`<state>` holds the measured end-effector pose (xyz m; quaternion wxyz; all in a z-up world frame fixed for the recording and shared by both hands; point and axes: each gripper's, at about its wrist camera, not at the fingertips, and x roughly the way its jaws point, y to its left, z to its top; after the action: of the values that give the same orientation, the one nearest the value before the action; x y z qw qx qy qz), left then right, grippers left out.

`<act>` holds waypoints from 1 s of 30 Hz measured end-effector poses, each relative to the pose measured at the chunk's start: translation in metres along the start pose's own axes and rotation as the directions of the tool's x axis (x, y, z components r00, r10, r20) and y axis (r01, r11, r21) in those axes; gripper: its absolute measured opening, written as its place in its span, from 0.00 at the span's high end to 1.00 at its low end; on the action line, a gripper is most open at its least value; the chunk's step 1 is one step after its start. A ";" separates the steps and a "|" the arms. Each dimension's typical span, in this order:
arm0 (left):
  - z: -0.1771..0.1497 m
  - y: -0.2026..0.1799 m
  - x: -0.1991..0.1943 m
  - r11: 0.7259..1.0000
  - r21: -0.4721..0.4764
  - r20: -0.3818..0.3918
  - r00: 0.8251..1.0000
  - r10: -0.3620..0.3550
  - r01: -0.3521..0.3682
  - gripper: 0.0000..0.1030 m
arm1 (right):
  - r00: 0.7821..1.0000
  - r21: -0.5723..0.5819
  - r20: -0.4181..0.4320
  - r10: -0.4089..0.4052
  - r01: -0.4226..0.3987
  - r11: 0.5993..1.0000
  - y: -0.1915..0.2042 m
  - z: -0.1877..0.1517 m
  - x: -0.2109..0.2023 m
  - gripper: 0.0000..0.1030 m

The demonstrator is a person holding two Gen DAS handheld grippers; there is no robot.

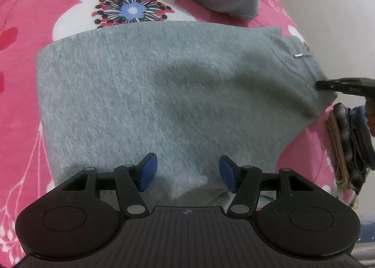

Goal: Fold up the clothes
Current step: 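Lay the folded end onto the sweatpants and open both grippers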

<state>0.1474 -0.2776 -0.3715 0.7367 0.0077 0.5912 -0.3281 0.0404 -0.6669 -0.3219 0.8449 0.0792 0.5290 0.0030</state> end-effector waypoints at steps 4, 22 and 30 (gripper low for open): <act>-0.003 0.008 -0.001 1.000 -0.019 0.002 1.000 -0.021 0.021 0.43 | 0.995 0.003 -0.069 -0.070 0.070 0.998 -0.013 -0.011 0.009 0.85; -0.005 0.011 0.004 0.999 -0.018 0.007 0.999 -0.042 0.042 0.43 | 0.988 0.340 -0.037 0.153 -0.131 0.931 -0.085 0.046 0.054 0.72; -0.013 0.015 -0.001 0.999 0.001 0.010 0.999 -0.043 0.043 0.43 | 0.975 0.241 0.193 0.112 -0.158 0.958 -0.091 0.043 0.039 0.92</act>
<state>0.1439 -0.2597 -0.3798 0.7326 -0.0064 0.5873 -0.3442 0.0885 -0.7586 -0.3506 0.8693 0.2229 0.4409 -0.0142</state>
